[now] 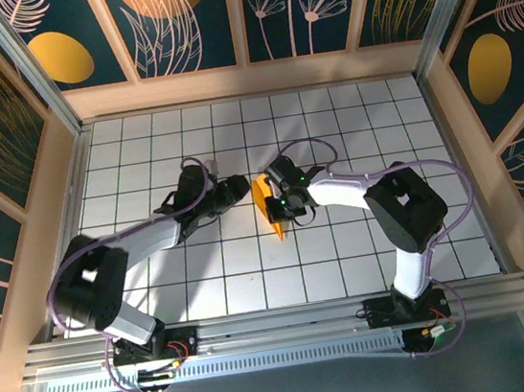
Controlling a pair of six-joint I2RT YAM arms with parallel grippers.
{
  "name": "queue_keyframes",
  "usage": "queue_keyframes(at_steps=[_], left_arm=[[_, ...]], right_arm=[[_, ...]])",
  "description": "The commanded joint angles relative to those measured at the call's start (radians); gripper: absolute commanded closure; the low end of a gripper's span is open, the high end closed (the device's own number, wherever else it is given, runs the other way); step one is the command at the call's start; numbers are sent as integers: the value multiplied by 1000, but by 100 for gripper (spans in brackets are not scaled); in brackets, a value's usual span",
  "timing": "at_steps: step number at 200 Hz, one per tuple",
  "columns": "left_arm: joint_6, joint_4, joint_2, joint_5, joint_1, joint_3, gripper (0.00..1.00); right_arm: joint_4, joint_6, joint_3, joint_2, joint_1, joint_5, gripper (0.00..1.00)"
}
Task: Fold a paper plane with a square sheet of paper (fold left side to right side)
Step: Pick up the paper plane at the center of the table, then place the paper plane at the top-center of the table.
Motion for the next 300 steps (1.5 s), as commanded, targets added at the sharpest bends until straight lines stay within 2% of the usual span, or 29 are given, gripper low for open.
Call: queue_keyframes(at_steps=[1, 28, 54, 82, 115, 150, 194, 292, 300], left_arm=[[43, -109, -139, -104, 40, -42, 33], [109, -240, -310, -267, 55, -73, 20], [169, -330, -451, -381, 69, -112, 7], [202, -407, -574, -488, 77, -148, 2], [215, -434, -679, -573, 78, -190, 1], [221, -449, -699, -598, 78, -204, 1], [222, -434, -655, -572, 78, -205, 1], [215, -423, -620, -548, 78, -209, 1], [213, -422, -618, -548, 78, -210, 1]], right_arm=[[-88, -2, 69, -50, -37, 70, 100], [-178, -21, 164, -10, -109, 124, 100], [-249, -44, 281, 54, -167, 182, 100], [-283, -56, 391, 113, -214, 183, 100], [-339, -74, 511, 213, -231, 231, 100], [-366, -63, 574, 294, -232, 254, 100], [-389, -61, 615, 366, -231, 281, 100], [-380, -69, 619, 431, -217, 289, 100], [-378, -72, 619, 431, -218, 289, 98]])
